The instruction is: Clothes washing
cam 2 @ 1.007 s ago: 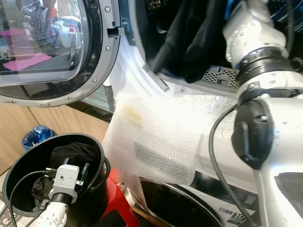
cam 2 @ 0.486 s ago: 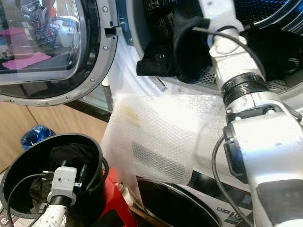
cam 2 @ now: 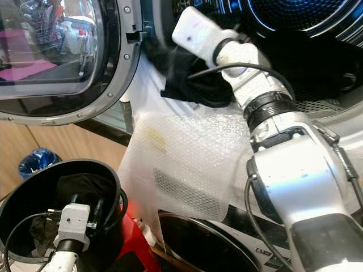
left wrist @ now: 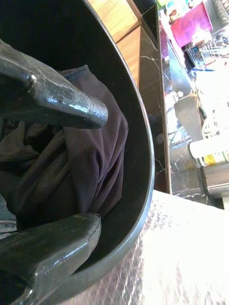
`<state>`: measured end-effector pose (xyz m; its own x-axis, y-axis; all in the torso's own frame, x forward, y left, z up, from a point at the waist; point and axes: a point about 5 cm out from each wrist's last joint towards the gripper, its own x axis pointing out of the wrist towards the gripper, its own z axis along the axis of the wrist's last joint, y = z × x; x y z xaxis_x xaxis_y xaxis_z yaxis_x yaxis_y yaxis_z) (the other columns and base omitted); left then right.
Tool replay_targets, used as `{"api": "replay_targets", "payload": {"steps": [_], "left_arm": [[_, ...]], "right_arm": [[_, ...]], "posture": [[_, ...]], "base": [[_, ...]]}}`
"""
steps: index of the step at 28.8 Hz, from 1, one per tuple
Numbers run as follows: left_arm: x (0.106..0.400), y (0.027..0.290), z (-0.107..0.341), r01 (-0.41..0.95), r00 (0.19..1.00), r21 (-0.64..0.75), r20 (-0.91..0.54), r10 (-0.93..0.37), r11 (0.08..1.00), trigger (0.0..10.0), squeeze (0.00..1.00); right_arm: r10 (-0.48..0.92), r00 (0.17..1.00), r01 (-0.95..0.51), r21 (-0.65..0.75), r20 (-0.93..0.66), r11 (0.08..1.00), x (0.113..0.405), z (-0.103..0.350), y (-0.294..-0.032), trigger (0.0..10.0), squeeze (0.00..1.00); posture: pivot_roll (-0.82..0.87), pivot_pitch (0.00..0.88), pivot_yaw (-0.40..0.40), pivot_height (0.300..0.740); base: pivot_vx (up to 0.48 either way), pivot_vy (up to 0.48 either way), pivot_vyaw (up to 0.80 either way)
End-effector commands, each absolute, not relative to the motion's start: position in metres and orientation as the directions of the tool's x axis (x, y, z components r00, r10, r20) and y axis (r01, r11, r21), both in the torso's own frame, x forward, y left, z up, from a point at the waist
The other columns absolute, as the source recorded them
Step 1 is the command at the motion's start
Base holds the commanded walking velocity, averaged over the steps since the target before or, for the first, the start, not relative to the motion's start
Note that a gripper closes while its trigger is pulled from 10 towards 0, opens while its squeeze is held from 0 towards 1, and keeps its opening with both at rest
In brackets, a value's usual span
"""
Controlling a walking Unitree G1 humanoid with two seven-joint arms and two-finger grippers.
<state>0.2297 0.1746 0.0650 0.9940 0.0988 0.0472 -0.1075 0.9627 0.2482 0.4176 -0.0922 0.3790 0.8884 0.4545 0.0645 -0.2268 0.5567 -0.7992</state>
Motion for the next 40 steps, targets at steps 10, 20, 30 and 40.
{"api": "replay_targets", "payload": {"steps": [10, 20, 30, 40], "left_arm": [[0.222, 0.168, 0.054, -0.086, 0.995, 0.253, -0.031, 0.096, 0.964, 10.0, 0.0], [0.231, 0.174, 0.06, -0.111, 0.993, 0.244, -0.016, 0.119, 0.963, 10.0, 0.0], [0.232, 0.169, 0.063, -0.089, 0.995, 0.238, -0.016, 0.096, 0.967, 10.0, 0.0], [0.23, 0.169, 0.065, -0.084, 0.996, 0.237, -0.018, 0.091, 0.968, 10.0, 0.0]], "right_arm": [[-0.385, 0.888, 0.358, 0.149, 0.252, 0.922, 0.41, 0.412, -0.211, 10.0, 0.0], [-0.385, 0.903, 0.326, 0.28, 0.191, 0.903, 0.413, 0.395, -0.217, 10.0, 0.0], [-0.212, 0.962, 0.199, 0.094, 0.173, 0.976, 0.424, 0.375, -0.182, 10.0, 0.0], [-0.149, 0.958, 0.181, -0.115, 0.244, 0.977, 0.421, 0.391, -0.18, 10.0, 1.0]], "posture": [[0.17, 0.0, -0.056, 0.74], [0.12, 0.0, -0.023, 0.74], [0.14, 0.0, -0.032, 0.74], [0.14, 0.0, -0.037, 0.74]], "base": [[0.0, 0.0, 0.0], [0.0, 0.0, 0.0], [0.0, 0.0, 0.0], [0.0, 0.0, 0.0]]}}
